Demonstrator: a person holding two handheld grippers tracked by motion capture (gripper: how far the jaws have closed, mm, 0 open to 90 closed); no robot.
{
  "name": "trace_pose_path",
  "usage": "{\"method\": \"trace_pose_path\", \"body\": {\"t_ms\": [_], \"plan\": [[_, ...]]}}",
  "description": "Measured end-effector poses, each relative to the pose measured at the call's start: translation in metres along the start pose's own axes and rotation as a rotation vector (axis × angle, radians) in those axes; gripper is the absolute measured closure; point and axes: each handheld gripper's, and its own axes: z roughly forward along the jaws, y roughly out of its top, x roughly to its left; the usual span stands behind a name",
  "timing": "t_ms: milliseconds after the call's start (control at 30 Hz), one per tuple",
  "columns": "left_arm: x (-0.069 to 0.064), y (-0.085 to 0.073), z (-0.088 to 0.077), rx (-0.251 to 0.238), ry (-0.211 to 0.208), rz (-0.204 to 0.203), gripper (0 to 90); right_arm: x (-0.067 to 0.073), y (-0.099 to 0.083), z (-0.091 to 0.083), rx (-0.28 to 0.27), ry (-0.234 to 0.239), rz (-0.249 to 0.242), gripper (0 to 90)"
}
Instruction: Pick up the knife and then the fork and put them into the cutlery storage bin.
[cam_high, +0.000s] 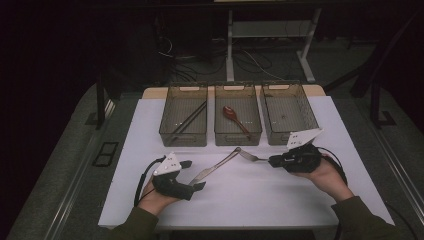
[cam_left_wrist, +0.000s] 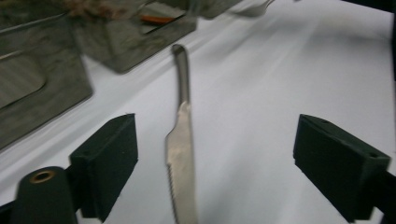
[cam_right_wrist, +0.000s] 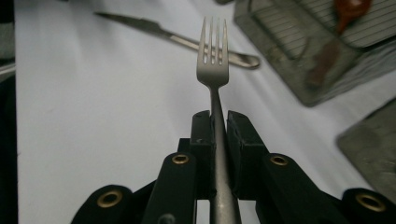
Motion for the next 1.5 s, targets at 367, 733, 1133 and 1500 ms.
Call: {"method": "trace_pose_path", "body": {"t_ms": [367, 733, 1133, 1500], "plan": [[0.0, -0.005, 0.001, 0.028, 0.027, -0.014, 0.0, -0.031, 0.016, -0.026, -0.086, -0.125, 0.115, 80.2], [-0.001, -0.005, 0.003, 0.047, 0.023, -0.011, 0.0, -0.067, 0.029, -0.037, -0.13, -0.229, 0.183, 80.2], [-0.001, -0.006, 0.004, 0.05, 0.011, -0.011, 0.0, -0.121, 0.029, -0.03, -0.1, -0.37, 0.322, 80.1], [-0.002, -0.006, 0.005, 0.052, -0.005, -0.006, 0.0, -0.151, 0.025, -0.013, -0.045, -0.397, 0.386, 80.1]]}}
